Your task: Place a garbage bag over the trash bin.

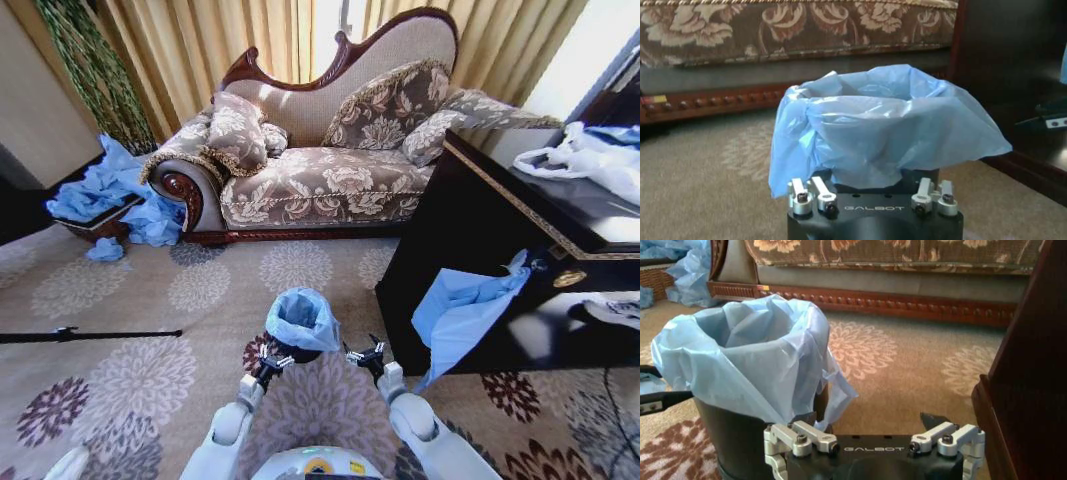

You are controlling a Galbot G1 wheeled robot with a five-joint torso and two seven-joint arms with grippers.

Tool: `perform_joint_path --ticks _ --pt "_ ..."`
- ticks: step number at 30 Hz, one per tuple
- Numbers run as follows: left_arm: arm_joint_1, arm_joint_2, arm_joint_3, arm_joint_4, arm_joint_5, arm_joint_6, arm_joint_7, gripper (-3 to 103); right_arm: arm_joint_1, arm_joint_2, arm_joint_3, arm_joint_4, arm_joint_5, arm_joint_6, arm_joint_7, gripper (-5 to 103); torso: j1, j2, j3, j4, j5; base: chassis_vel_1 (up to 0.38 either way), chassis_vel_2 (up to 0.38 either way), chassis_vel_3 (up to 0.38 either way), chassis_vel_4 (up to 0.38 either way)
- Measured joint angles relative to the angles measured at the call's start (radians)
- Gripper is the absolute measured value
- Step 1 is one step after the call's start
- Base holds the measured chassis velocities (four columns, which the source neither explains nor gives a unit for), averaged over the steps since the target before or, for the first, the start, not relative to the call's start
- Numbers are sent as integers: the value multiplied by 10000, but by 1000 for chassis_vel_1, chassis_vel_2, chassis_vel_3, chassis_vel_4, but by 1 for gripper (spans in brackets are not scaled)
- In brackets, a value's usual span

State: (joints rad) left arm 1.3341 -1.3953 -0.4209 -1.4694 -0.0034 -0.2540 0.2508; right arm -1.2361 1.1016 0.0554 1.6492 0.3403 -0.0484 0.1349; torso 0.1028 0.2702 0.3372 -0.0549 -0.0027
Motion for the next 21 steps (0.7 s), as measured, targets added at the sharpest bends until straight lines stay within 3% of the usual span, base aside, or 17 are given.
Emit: perform_joint_path --ticks 5,7,9,12,14,17,21 --pt "56 -3 -3 -70 98 -20 -80 60 55 45 11 -33 -52 37 -1 100 1 0 0 0 1 0 0 0 0" --pt "84 3 -8 -73 134 -20 -87 46 137 77 -14 -82 -92 66 -1 100 1 0 0 1 0 0 0 0 0" --pt "87 -1 -19 -57 187 -20 -89 47 171 92 -37 -112 -102 83 3 100 1 0 0 1 1 0 0 0 0" --pt "107 -55 -25 -10 282 -42 -95 62 188 114 -56 -173 -176 144 1 100 1 0 0 0 0 0 0 0 0" --pt "113 -65 -24 -8 297 -46 -97 62 184 114 -56 -178 -196 154 -1 100 1 0 0 0 0 0 0 0 0" --pt "127 -76 -26 8 355 -86 -96 54 164 105 -50 -183 -228 164 -22 100 1 0 0 0 1 0 0 0 0" --pt "145 -88 -40 23 443 -113 -94 32 135 104 -7 -213 -313 172 -37 100 1 0 0 0 1 0 0 0 0"
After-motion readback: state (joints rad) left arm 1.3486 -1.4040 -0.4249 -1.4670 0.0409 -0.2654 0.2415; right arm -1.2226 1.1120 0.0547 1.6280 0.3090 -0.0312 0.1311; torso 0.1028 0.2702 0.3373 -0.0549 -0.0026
